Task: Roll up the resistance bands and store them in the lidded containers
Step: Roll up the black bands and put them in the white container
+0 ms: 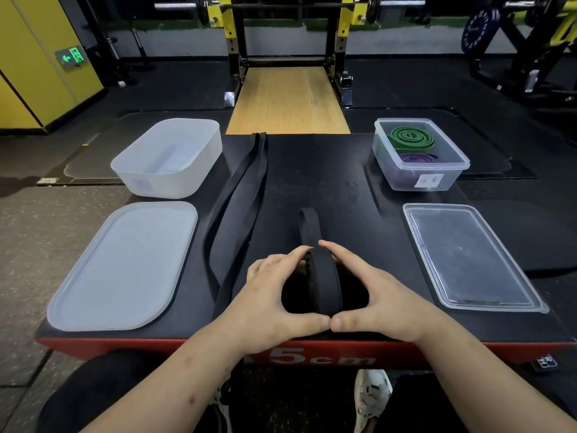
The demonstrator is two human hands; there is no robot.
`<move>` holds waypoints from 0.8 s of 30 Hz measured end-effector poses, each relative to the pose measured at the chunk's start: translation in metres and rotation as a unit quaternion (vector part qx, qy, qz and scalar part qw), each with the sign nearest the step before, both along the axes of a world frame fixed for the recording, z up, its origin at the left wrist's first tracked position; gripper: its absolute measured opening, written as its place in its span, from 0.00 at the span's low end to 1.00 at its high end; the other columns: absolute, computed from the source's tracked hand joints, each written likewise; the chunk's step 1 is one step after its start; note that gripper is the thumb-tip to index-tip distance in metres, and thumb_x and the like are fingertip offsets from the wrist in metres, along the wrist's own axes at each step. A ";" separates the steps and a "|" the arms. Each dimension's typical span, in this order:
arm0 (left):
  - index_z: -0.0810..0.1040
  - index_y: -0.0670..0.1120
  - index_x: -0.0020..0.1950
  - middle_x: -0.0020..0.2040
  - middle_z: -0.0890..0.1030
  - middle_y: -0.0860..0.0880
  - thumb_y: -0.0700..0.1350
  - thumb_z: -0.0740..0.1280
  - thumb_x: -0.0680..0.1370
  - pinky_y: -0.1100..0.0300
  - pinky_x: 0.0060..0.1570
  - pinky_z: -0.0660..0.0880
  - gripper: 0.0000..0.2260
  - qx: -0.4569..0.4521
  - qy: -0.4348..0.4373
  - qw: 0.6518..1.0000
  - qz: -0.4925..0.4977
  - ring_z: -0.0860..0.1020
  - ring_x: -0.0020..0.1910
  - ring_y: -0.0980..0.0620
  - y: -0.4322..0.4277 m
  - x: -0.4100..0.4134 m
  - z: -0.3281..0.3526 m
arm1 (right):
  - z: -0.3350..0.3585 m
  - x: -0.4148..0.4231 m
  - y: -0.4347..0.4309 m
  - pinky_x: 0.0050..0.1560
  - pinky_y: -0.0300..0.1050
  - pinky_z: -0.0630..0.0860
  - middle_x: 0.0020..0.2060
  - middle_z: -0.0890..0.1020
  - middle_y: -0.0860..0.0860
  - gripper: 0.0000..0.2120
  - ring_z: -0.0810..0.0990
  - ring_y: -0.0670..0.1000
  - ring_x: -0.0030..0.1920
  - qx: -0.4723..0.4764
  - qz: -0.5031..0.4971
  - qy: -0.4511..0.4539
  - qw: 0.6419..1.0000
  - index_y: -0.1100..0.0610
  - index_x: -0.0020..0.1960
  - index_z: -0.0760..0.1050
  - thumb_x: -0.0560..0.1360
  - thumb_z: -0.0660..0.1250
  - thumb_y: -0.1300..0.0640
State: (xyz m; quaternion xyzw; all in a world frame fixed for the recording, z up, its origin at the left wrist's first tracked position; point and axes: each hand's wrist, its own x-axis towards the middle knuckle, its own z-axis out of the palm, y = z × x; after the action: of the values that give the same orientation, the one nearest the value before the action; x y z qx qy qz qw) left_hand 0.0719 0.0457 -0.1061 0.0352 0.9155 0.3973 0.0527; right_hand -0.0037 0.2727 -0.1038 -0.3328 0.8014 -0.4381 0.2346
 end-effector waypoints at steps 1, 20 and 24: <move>0.53 0.74 0.75 0.70 0.62 0.69 0.68 0.73 0.64 0.53 0.69 0.63 0.45 0.004 0.000 1.000 -0.003 0.55 0.75 0.58 0.000 0.000 0.000 | 0.001 0.000 0.000 0.77 0.52 0.66 0.73 0.71 0.34 0.47 0.67 0.37 0.75 -0.002 -0.002 0.002 1.000 0.25 0.76 0.57 0.68 0.82 0.42; 0.51 0.76 0.74 0.71 0.62 0.67 0.63 0.78 0.64 0.55 0.69 0.61 0.48 -0.001 0.000 1.000 -0.009 0.54 0.75 0.58 0.002 0.002 0.004 | 0.002 0.000 -0.003 0.71 0.47 0.70 0.67 0.78 0.38 0.37 0.75 0.41 0.70 -0.023 -0.017 0.001 1.000 0.26 0.73 0.63 0.70 0.78 0.42; 0.55 0.74 0.74 0.70 0.65 0.66 0.65 0.76 0.64 0.49 0.71 0.65 0.43 -0.003 0.005 1.000 -0.004 0.57 0.74 0.55 0.002 0.000 0.005 | -0.001 0.000 -0.001 0.76 0.52 0.67 0.73 0.73 0.37 0.45 0.69 0.40 0.75 -0.018 -0.006 -0.008 1.000 0.28 0.77 0.58 0.69 0.79 0.41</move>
State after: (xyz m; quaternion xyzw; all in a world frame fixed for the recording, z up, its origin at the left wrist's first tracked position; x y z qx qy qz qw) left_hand 0.0721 0.0478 -0.1010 0.0402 0.9169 0.3939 0.0498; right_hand -0.0041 0.2719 -0.1053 -0.3283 0.7939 -0.4563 0.2320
